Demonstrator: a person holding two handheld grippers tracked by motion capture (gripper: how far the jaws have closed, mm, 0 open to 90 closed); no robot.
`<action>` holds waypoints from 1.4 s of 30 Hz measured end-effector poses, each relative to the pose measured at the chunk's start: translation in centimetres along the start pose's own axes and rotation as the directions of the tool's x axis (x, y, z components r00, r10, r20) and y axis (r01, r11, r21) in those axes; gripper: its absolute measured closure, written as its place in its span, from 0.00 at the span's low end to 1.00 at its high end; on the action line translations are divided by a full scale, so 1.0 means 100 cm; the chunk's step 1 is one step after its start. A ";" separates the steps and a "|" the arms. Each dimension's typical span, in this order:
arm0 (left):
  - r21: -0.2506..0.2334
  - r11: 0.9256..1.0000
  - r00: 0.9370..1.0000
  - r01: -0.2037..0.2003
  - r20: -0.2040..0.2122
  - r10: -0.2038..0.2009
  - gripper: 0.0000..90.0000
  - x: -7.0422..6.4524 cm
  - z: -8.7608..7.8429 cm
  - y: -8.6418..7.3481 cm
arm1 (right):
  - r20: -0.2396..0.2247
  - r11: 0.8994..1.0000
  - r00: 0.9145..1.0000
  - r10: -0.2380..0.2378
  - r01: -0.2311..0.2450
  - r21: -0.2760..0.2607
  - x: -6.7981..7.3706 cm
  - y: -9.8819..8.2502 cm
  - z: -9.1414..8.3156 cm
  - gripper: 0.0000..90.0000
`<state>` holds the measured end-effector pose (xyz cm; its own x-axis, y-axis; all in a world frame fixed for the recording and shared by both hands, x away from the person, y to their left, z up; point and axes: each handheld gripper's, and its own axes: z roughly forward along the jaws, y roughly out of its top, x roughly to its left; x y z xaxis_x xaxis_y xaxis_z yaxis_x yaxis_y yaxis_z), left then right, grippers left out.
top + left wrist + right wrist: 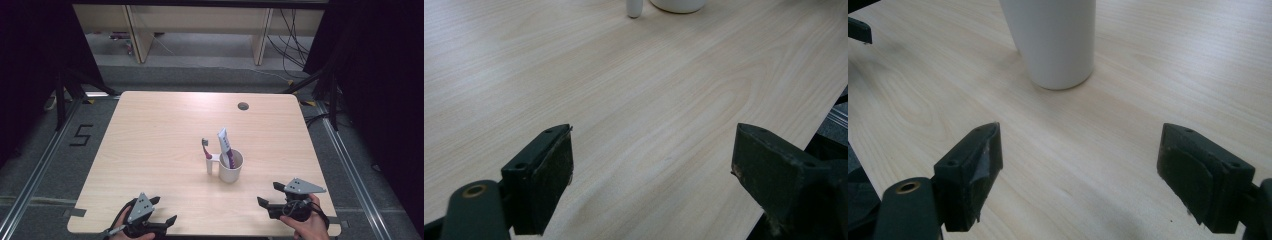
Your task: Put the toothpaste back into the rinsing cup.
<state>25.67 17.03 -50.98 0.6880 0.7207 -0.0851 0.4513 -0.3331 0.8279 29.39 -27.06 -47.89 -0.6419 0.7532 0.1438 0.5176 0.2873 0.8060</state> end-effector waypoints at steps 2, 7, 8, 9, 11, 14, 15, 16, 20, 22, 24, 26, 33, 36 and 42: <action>0.003 1.000 1.000 -0.003 0.000 0.003 0.18 0.000 0.000 0.000 | 0.018 1.000 1.000 -0.006 0.007 -0.017 0.000 -0.002 0.000 0.21; 0.004 1.000 1.000 -0.002 -0.001 0.002 0.18 0.000 0.000 0.000 | 0.019 1.000 1.000 -0.011 0.011 0.009 0.001 -0.007 -0.001 0.20; 0.005 1.000 1.000 -0.002 0.002 0.002 0.18 0.000 0.000 0.000 | 0.017 1.000 1.000 -0.019 0.019 0.014 0.001 -0.007 -0.001 0.20; 0.003 1.000 1.000 -0.001 -0.001 0.001 0.18 -0.001 0.000 0.000 | 0.024 1.000 1.000 -0.013 0.013 0.029 0.002 -0.008 -0.002 0.19; 0.001 1.000 1.000 0.000 -0.001 0.000 0.18 -0.001 0.001 -0.001 | 0.023 0.999 1.000 -0.019 0.019 0.026 0.003 -0.010 -0.002 0.19; 0.002 1.000 1.000 -0.004 0.002 0.004 0.18 -0.002 0.001 0.000 | 0.025 0.999 0.999 -0.031 0.030 0.033 0.004 -0.012 -0.003 0.19; 0.005 1.000 1.000 -0.008 0.002 0.008 0.18 -0.002 0.001 0.000 | 0.034 0.999 0.999 -0.025 0.024 0.038 0.005 -0.012 -0.004 0.19; 0.004 1.000 1.000 -0.009 0.003 0.009 0.18 -0.003 0.001 0.000 | 0.034 0.999 0.999 -0.041 0.040 0.036 0.003 -0.012 -0.004 0.19; -0.005 1.000 1.000 -0.011 0.004 0.011 0.18 -0.003 0.002 0.000 | 0.025 0.999 1.000 -0.010 0.009 0.041 0.005 -0.016 -0.004 0.19; -0.006 1.000 1.000 -0.011 0.005 0.011 0.18 -0.003 0.002 0.000 | 0.028 0.998 0.999 -0.040 0.039 0.045 0.004 -0.017 -0.004 0.18; -0.002 1.000 1.000 -0.018 0.004 0.018 0.18 -0.004 0.002 0.000 | 0.029 0.998 0.999 -0.039 0.037 0.057 0.005 -0.018 -0.004 0.18; 0.001 1.000 1.000 -0.014 0.003 0.014 0.18 -0.004 0.002 0.000 | 0.028 0.997 0.998 -0.060 0.058 0.054 0.005 -0.019 -0.003 0.18; 0.006 1.000 1.000 -0.024 0.005 0.024 0.18 -0.004 0.002 0.000 | 0.033 0.993 0.996 -0.081 0.078 0.085 0.008 -0.021 -0.003 0.18; 0.002 1.000 1.000 -0.026 0.007 0.026 0.18 -0.003 0.002 0.000 | 0.029 0.992 0.995 -0.095 0.092 0.086 0.007 -0.022 -0.003 0.18; 0.019 0.999 0.999 -0.039 0.000 0.039 0.18 -0.003 0.001 0.001 | 0.032 0.994 0.999 -0.044 0.040 0.104 0.011 -0.023 -0.004 0.18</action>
<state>25.59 16.75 -50.92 0.7051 0.7072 -0.0522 0.4343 -0.3726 0.8201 27.26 -27.11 -49.34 -0.6457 0.7583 0.0901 0.5475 0.3774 0.7469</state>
